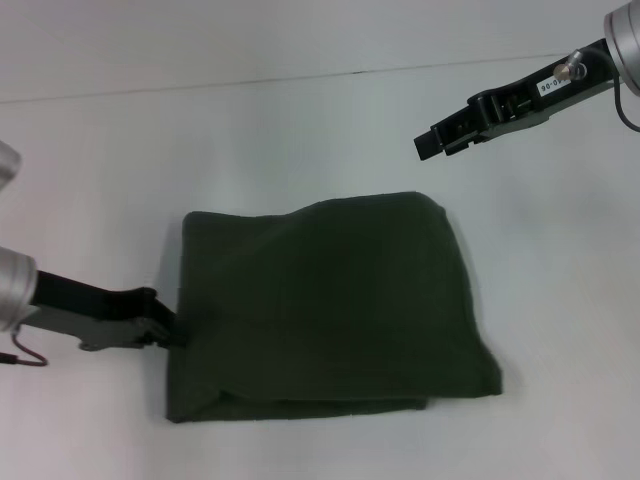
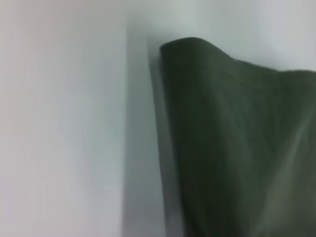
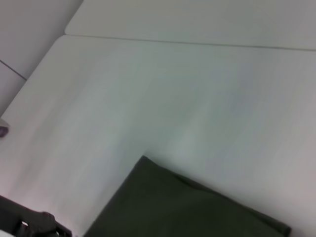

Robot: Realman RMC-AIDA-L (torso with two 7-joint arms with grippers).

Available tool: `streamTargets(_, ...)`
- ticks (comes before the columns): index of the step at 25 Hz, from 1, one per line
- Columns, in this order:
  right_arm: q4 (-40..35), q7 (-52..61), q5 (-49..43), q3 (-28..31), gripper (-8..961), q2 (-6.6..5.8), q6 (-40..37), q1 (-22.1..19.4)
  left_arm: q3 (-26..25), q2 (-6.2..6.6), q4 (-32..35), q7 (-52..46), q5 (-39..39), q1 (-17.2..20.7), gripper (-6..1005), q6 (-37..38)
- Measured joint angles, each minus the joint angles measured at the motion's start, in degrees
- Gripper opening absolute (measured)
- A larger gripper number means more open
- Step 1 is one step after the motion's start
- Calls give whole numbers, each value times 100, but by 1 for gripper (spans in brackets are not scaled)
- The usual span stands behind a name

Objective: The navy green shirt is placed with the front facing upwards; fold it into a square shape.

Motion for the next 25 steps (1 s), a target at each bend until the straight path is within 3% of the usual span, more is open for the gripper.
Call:
streamTargets(4,0,0,0,34,484,2,13,5,-137,148,-22,-6,0,115,67,30)
streamTargets(10,0,7,1,60,484,1,46,7,-204,227,-98,-9,0,323,76,126)
streamTargets(20,0,-3,94,60,485,-19,59,-3,-523,217,-361,223,-31,524,139,563)
streamTargets(25,57,-31,166,68,484,-36,61,-25,-1016,116,-756,446,-46,799,170,884)
